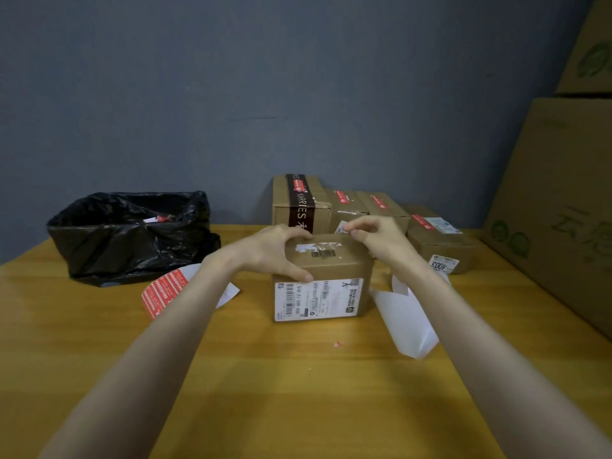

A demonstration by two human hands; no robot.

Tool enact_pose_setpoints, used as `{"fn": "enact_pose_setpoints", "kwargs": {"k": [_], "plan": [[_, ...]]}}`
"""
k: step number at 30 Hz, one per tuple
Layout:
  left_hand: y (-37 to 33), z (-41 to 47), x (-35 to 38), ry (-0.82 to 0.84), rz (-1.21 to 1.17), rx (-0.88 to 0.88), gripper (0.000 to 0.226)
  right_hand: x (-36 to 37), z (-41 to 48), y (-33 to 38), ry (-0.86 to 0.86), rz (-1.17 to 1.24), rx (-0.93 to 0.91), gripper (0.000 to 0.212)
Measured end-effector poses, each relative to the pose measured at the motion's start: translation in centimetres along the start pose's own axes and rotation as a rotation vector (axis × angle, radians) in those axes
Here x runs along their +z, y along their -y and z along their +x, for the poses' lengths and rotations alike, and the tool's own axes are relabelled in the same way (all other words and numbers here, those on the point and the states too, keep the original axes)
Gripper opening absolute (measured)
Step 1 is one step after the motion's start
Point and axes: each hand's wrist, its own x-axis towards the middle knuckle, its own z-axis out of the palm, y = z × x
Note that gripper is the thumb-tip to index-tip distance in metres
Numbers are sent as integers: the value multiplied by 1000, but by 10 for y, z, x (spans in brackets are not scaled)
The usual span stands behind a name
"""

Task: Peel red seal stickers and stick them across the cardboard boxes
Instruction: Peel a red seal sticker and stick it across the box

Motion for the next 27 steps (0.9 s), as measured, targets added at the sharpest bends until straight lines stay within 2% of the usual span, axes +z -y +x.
{"fn": "enact_pose_setpoints", "kwargs": {"k": [5,7,9,11,14,16,18,20,22,23,27], "plan": [[7,4,-6,-4,-10,-22,79,-19,3,-15,-10,-40,56,18],[6,5,-5,-32,24,-11,77,-26,4,-23,93,-176,122,12],[-1,4,-1,-133,38,49,71,-32,6,-37,155,-295,185,13],[-13,3,4,-256,-34,132,58,-38,8,-53,111,-374,223,19],[-34,6,17,-371,-92,315,31,-48,8,-70,-25,-461,299,15],[-52,12,30,-394,-87,411,19,-57,6,-76,-109,-479,350,12],[-73,20,47,-370,-96,481,17,-67,6,-84,-173,-471,388,11],[-96,28,66,-330,-105,502,19,-77,11,-93,-197,-464,445,24],[-115,38,85,-267,-113,460,23,-87,15,-102,-176,-468,555,60],[-120,44,94,-222,-122,419,25,-90,13,-102,-154,-457,598,72],[-123,62,119,-127,-166,206,30,-93,11,-101,-83,-398,677,90]]}}
